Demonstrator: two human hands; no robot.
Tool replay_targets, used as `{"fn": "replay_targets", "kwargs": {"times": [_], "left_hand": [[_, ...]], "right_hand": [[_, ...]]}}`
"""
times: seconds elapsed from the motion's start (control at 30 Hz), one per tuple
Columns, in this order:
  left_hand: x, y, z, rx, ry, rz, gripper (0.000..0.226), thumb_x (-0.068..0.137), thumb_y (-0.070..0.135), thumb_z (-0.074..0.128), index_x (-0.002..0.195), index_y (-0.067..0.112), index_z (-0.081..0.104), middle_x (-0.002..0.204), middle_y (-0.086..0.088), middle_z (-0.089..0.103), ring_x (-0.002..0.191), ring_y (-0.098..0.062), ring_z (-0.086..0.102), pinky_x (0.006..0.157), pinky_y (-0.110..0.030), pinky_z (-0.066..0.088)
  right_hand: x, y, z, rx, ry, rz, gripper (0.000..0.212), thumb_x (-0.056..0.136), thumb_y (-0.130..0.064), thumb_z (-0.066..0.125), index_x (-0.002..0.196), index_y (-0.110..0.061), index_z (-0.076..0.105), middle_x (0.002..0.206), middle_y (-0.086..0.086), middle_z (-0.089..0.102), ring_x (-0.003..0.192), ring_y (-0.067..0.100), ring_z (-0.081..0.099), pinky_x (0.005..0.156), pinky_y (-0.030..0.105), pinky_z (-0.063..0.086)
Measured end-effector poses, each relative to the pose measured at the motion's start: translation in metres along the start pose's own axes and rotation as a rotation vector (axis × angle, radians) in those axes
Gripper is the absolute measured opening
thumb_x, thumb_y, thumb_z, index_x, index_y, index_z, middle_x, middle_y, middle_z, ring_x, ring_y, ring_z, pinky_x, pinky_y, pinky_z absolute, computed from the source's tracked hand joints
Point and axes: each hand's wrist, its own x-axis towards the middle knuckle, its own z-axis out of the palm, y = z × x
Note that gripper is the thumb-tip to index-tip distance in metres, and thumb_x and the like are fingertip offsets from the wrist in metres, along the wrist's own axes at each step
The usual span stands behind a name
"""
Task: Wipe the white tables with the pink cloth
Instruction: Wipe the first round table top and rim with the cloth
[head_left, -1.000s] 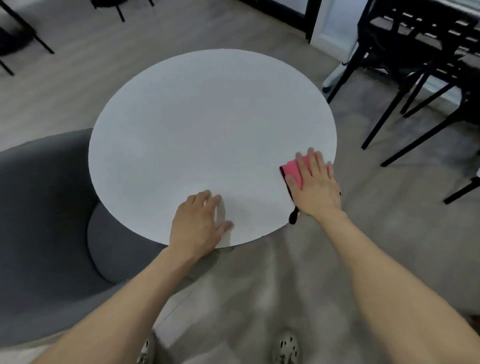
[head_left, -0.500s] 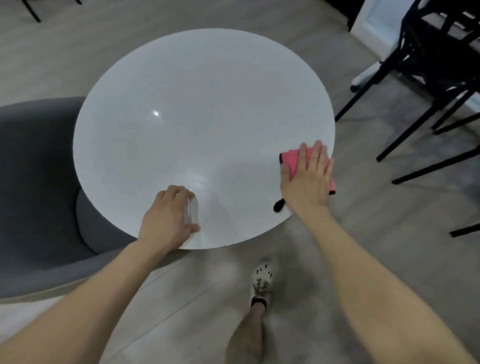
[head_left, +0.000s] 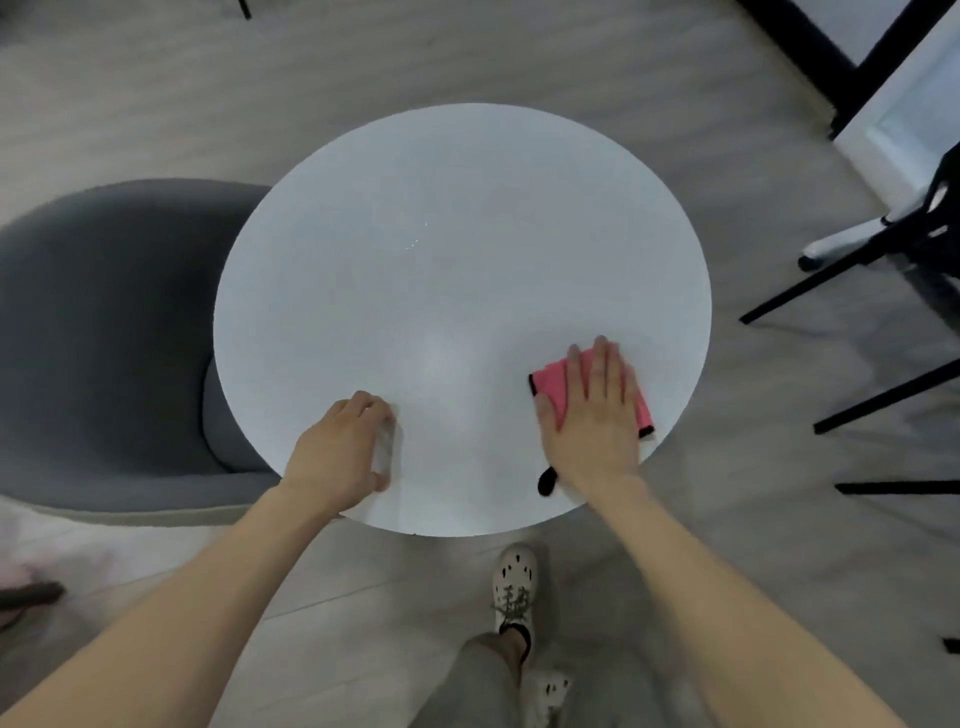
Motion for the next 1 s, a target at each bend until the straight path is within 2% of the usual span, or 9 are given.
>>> {"fn": "replay_targets", "kwargs": {"times": [0.13,0.2,0.33,0.43,0.57,0.67,0.77,0.9,1.0], "left_hand": [[-0.003,0.016,0.006,0.040,0.000,-0.090,0.080,0.079,0.023,0.090,0.149,0.022,0.052,0.156,0.008,0.044,0.135,-0.021,0.053,0.091,-0.037,0.055],[-0.004,0.023,0.011,0.054,0.037,-0.143,0.074,0.081,0.019,0.087,0.147,0.021,0.053,0.155,0.005,0.045,0.132,-0.023,0.055,0.091,-0.037,0.054],[-0.006,0.056,0.022,0.020,0.165,-0.221,0.062,0.081,0.009,0.076,0.141,0.016,0.060,0.143,-0.004,0.054,0.120,-0.030,0.059,0.088,-0.044,0.055],[-0.012,0.106,0.033,-0.072,0.308,-0.269,0.048,0.088,0.014,0.074,0.136,0.013,0.066,0.133,-0.008,0.060,0.113,-0.035,0.061,0.082,-0.047,0.055],[-0.018,0.176,0.049,-0.163,0.320,-0.425,0.043,0.091,0.021,0.072,0.132,0.011,0.066,0.127,-0.011,0.060,0.111,-0.037,0.060,0.081,-0.046,0.054],[-0.023,0.214,0.053,-0.195,0.300,-0.540,0.049,0.090,0.029,0.074,0.135,0.013,0.064,0.130,-0.010,0.059,0.117,-0.037,0.059,0.087,-0.046,0.053],[-0.022,0.237,0.050,-0.258,0.166,-0.639,0.073,0.081,0.054,0.081,0.142,0.022,0.056,0.139,-0.002,0.053,0.129,-0.029,0.052,0.096,-0.045,0.053],[-0.019,0.246,0.052,-0.257,0.173,-0.704,0.087,0.074,0.058,0.089,0.146,0.024,0.052,0.142,0.001,0.051,0.130,-0.027,0.052,0.093,-0.042,0.053],[-0.022,0.249,0.053,-0.267,0.191,-0.735,0.087,0.077,0.057,0.090,0.148,0.025,0.052,0.145,0.000,0.050,0.131,-0.028,0.052,0.094,-0.043,0.052]], "right_hand": [[-0.037,-0.031,0.003,-0.002,-0.197,-0.757,0.074,0.112,-0.064,0.030,0.173,-0.023,0.019,0.182,0.006,0.001,0.168,0.022,-0.007,0.136,0.049,0.006],[-0.008,0.010,-0.006,-0.025,-0.228,-0.883,0.076,0.110,-0.071,0.028,0.174,-0.031,0.013,0.182,-0.002,-0.005,0.167,0.015,-0.011,0.136,0.045,0.001],[0.057,0.109,-0.018,-0.056,-0.112,-0.449,0.078,0.109,-0.070,0.024,0.173,-0.025,0.021,0.182,0.005,0.008,0.168,0.020,0.000,0.136,0.048,0.007],[0.063,0.100,-0.013,0.006,-0.046,-0.228,0.077,0.110,-0.061,0.024,0.171,-0.015,0.025,0.180,0.016,0.011,0.168,0.031,0.008,0.135,0.053,0.010],[0.012,0.052,-0.003,0.056,-0.130,-0.723,0.070,0.113,-0.057,0.030,0.171,-0.019,0.028,0.180,0.012,0.013,0.168,0.028,0.007,0.134,0.051,0.011],[0.026,0.089,-0.014,0.026,-0.193,-0.998,0.071,0.111,-0.065,0.029,0.172,-0.029,0.023,0.182,0.002,0.008,0.168,0.019,0.002,0.136,0.046,0.006],[0.097,0.148,-0.021,-0.024,-0.179,-0.831,0.079,0.107,-0.073,0.018,0.173,-0.030,0.016,0.182,0.001,0.004,0.168,0.017,-0.001,0.136,0.047,0.005],[0.157,0.182,-0.029,0.018,-0.140,-0.409,0.086,0.104,-0.068,0.012,0.173,-0.017,0.015,0.181,0.014,0.003,0.168,0.029,0.000,0.135,0.053,0.003],[0.094,0.121,-0.019,0.023,-0.117,-0.527,0.083,0.106,-0.060,0.014,0.172,-0.009,0.016,0.179,0.021,0.005,0.167,0.036,0.001,0.135,0.053,0.001]]}}
